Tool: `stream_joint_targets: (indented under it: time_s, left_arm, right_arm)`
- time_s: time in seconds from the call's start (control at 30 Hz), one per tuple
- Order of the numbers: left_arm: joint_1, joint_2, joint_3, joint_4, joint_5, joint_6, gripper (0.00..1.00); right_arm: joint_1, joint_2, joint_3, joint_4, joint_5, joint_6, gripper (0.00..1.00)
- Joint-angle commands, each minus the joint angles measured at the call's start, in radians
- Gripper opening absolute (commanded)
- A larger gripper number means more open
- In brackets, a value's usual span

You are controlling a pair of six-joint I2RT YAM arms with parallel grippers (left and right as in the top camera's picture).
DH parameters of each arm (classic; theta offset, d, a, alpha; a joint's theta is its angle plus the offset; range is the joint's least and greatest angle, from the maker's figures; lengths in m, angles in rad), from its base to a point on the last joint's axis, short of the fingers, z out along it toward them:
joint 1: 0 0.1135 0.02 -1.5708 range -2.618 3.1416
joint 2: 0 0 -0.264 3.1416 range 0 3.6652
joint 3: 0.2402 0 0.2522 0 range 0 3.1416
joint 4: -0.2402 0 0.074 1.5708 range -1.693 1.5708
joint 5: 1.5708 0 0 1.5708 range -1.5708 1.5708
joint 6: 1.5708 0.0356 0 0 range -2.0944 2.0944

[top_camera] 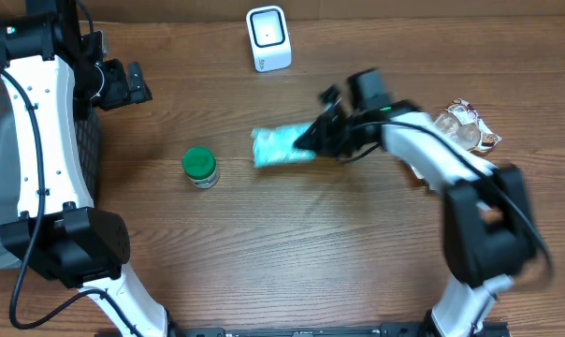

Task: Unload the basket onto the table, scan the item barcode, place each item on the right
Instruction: 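Lift the green packet and carry it up to the scanner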

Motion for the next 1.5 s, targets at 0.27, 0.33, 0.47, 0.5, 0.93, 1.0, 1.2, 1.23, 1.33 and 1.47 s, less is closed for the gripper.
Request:
stream_joint_targets:
  time_s: [0.27, 0.33, 0.47, 0.5, 0.93, 1.0, 1.2, 1.23, 1.33, 1.47]
  left_arm:
    - [0.004, -0.026, 0.003, 0.001, -0.004, 0.026, 1.0]
    - [0.004, -0.026, 0.003, 0.001, -0.004, 0.026, 0.99]
    - [0.004, -0.026, 0.003, 0.001, -0.004, 0.026, 0.99]
    - [0.004, -0.026, 0.003, 0.001, -0.004, 0.026, 1.0]
    - [0.004, -0.026, 0.003, 0.001, -0.004, 0.026, 0.99]
    - [0.004, -0.026, 0.003, 0.001, -0.004, 0.026, 1.0]
    - [0.004, -0.026, 0.003, 0.001, -0.004, 0.026, 1.0]
    - [0.004, -0.026, 0.003, 0.001, -0.004, 0.026, 1.0]
    - [0.004, -0.026, 0.003, 0.001, -0.004, 0.026, 1.0]
    - [0.004, -0.026, 0.003, 0.001, -0.004, 0.026, 1.0]
  right_arm:
    - [-0.064, -0.462, 0.01, -0.086, -0.043, -0.063, 0.04]
    - [-0.064, -0.505, 0.01, -0.097, -0.043, -0.066, 0.04]
    - [-0.064, -0.559, 0.01, -0.12, -0.042, -0.081, 0.04]
    - [-0.064, -0.564, 0.01, -0.125, -0.042, -0.081, 0.04]
    - [0.154, -0.507, 0.137, -0.227, 0.5, -0.082, 0.04]
    - [0.179, -0.456, 0.236, -0.265, 0.607, -0.101, 0.04]
    - [0.237, -0.243, 0.559, -0.309, 0.888, -0.217, 0.04]
    - [0.251, -0.197, 0.605, -0.287, 0.973, -0.254, 0.04]
    - [0.286, -0.096, 0.636, -0.118, 1.215, -0.418, 0.04]
    - [0.309, 0.038, 0.636, 0.143, 1.417, -0.683, 0.04]
